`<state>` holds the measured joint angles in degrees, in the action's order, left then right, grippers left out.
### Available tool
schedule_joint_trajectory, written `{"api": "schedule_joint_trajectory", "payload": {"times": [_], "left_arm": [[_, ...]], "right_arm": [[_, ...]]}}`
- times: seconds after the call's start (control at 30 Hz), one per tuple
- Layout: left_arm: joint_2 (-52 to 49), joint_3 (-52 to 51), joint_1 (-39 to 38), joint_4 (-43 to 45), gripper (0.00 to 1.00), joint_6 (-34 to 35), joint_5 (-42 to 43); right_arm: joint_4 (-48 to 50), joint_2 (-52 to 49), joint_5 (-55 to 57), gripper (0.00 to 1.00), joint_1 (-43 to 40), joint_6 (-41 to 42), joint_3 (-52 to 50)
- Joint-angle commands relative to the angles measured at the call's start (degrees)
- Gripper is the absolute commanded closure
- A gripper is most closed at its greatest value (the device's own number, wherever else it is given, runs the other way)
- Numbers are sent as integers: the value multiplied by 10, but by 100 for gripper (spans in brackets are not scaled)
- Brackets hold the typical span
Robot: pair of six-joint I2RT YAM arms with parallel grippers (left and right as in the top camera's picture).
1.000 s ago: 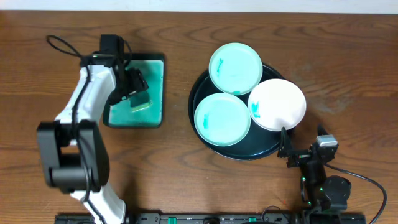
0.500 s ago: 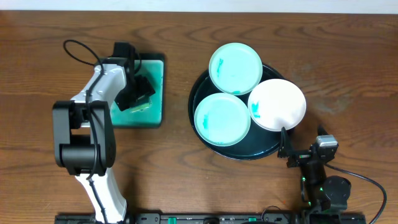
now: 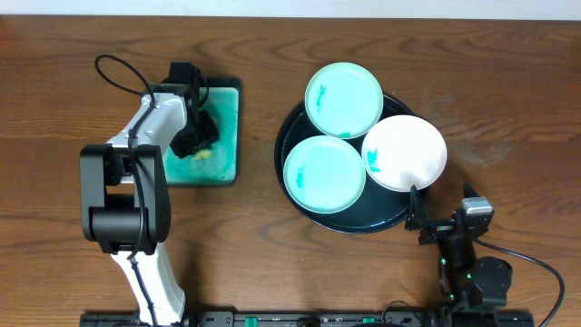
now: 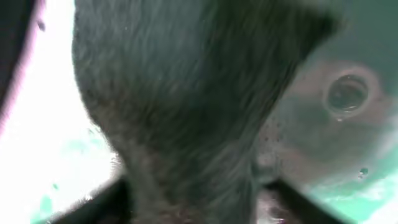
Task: Clean dirty plates on tray and stack at the side
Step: 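Reach the left gripper into the soapy tray and grasp the green sponge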
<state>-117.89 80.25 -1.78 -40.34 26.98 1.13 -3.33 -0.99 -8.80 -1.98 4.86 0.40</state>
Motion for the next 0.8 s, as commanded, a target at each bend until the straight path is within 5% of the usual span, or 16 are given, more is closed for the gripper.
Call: {"api": "schedule_joint_trajectory", "payload": {"times": [0.0, 0.3, 0.53, 0.77], "left_arm": [[-16, 6, 1, 26, 14, -65, -22], [-16, 6, 1, 102, 15, -100, -68], [-16, 6, 1, 109, 89, -101, -68], [5, 6, 1, 107, 89, -101, -67]], "right_arm": [[-2, 2, -3, 1, -2, -9, -1], [-2, 2, -3, 1, -2, -9, -1], [-2, 2, -3, 1, -2, -9, -1], [-2, 2, -3, 1, -2, -9, -1]]}}
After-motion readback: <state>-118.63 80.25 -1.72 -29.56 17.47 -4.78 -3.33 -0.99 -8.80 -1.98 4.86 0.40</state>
